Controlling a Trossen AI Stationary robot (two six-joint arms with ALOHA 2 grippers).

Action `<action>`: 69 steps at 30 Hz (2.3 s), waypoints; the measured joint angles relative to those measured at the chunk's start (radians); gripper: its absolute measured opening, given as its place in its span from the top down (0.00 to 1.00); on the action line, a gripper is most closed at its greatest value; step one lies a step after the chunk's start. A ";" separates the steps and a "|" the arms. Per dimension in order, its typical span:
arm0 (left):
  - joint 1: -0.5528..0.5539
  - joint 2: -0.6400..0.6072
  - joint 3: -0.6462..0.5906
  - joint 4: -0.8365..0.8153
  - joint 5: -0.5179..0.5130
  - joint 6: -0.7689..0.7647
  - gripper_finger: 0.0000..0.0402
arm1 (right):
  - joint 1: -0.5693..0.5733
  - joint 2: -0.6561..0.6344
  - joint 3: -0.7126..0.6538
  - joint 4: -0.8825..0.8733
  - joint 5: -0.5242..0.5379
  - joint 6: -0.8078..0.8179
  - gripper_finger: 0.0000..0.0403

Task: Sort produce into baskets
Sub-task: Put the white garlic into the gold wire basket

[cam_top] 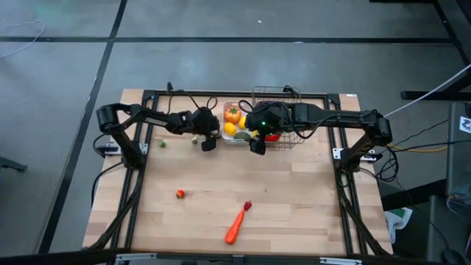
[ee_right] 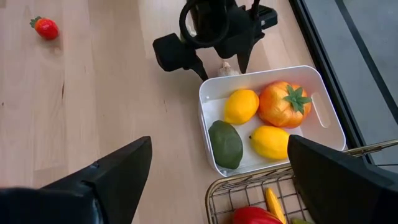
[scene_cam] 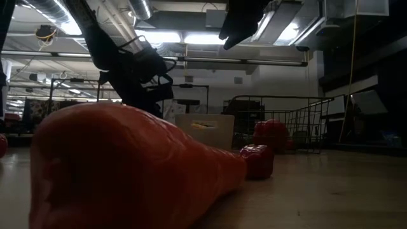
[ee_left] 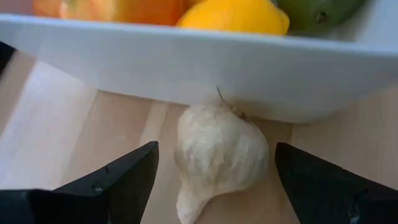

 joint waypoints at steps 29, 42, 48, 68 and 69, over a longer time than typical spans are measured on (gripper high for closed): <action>-0.001 -0.143 0.002 -0.214 0.000 -0.064 0.53 | 0.001 0.000 0.000 -0.121 -0.087 0.042 0.08; -0.011 -0.452 0.002 -0.178 0.006 -0.230 0.53 | 0.001 0.000 0.003 -0.145 -0.087 0.050 0.08; -0.063 -0.434 0.002 0.116 0.011 -0.358 0.53 | 0.001 0.000 0.072 -0.161 -0.086 0.050 0.08; -0.258 0.074 0.173 0.820 0.011 -0.459 0.53 | 0.001 -0.001 0.278 -0.213 -0.086 0.049 0.08; -0.262 0.100 0.196 0.818 0.011 -0.440 0.53 | 0.001 -0.001 0.278 -0.213 -0.086 0.049 0.08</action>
